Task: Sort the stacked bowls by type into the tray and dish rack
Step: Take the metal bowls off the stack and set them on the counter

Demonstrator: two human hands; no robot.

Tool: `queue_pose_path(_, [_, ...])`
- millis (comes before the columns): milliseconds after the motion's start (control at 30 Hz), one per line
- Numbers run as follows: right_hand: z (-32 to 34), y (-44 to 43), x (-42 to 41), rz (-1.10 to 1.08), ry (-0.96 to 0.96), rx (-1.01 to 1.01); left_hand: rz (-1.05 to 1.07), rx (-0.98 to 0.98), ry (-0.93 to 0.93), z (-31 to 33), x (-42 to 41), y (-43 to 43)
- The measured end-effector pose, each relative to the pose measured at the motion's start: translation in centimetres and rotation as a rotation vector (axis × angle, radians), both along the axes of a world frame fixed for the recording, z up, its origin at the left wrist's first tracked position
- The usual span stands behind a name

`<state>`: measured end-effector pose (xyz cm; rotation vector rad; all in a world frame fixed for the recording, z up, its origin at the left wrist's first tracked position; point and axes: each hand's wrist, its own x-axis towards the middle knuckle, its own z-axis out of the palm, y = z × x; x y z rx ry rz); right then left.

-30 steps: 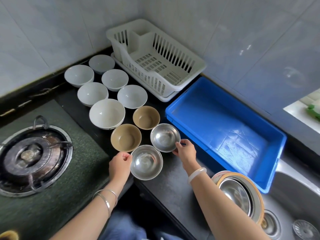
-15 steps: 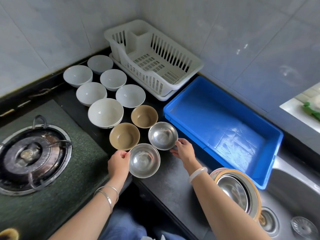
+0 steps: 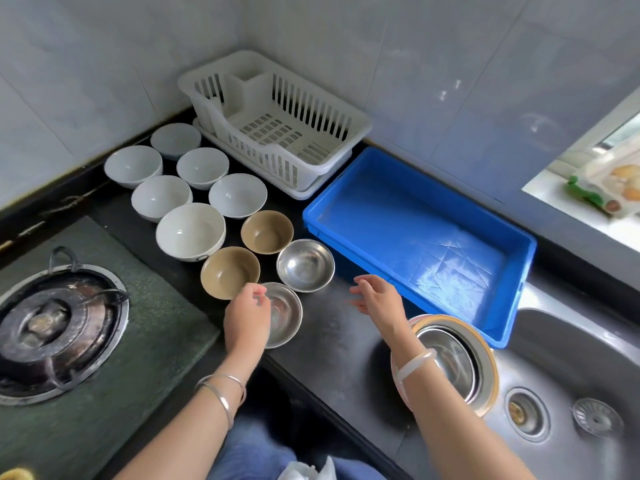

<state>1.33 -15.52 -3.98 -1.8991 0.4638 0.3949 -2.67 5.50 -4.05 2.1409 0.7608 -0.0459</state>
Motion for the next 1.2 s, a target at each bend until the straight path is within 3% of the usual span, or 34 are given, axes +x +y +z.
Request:
queue_pose_path(133, [1.8,-4.1,-2.3,-0.122,-0.115,-0.148,-0.220,-0.079,-0.014,0.8,1.0,-4.7])
queue_pose_path(233, [2.3,-8.0,-4.9,-0.186,-0.142,-0.405,-0.441,-0.104,-0.013,1.0,1.0,-9.2])
queue_pose_path(367, [2.3,-11.8,-8.8,-0.224,-0.133,-0.712,-0.686,-0.106,-0.009,1.1,0.1,-15.0])
queue_pose_path(533, [1.7,-13.2,-11.7,-0.202,-0.057,-0.858,-0.824,-0.139,0.044,0.5,-0.6,-19.2])
queue_pose_path(700, [0.9,-13.8,-13.1,-0.247,0.029,-0.905,-0.865,-0.089,0.053,-0.5,-0.5,-20.5])
queue_pose_path(833, [0.2,-13.5,-13.1,-0.310,0.100,-0.828,-0.874,-0.047,0.037,-1.1,-0.4,-20.7])
queue_pose_path(1200, [0.4,-14.0,-12.2,-0.303,0.087,-0.805,-0.889,-0.034,0.036,-1.4,-0.2,-20.5])
